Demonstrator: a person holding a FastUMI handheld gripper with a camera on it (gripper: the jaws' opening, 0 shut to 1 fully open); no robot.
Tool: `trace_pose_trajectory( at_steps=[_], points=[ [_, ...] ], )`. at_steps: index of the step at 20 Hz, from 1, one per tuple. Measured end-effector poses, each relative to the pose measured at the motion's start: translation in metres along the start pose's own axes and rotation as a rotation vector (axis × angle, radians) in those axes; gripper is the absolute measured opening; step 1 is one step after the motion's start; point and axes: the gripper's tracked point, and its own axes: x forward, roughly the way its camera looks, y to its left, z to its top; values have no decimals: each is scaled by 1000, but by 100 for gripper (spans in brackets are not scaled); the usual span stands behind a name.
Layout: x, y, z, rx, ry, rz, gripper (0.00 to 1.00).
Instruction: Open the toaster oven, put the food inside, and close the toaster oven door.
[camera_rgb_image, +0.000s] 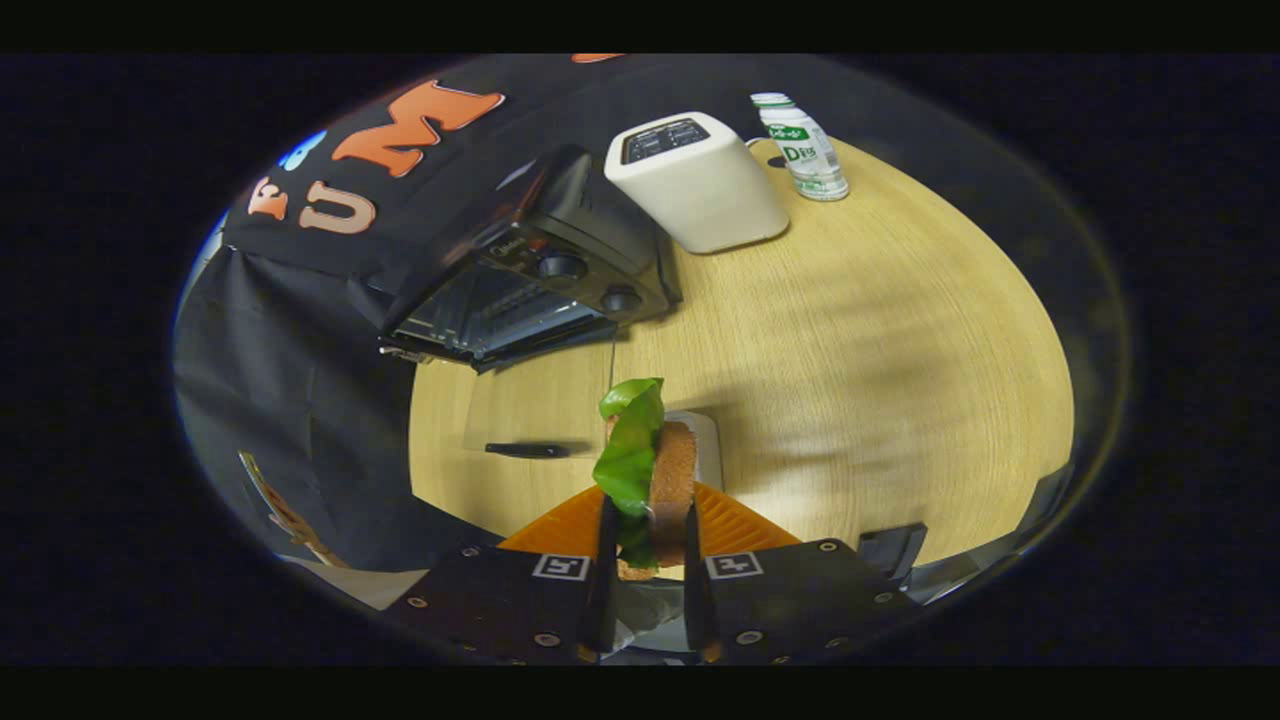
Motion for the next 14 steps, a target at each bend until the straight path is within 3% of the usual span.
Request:
trace_pose_trajectory(
  at_steps=[3,7,14],
  points=[
    [-23,12,20,17,-125,-9,28],
    [-31,36,37,136,-332,24,28],
    [19,96,36,401,-550,192,27]
  ],
)
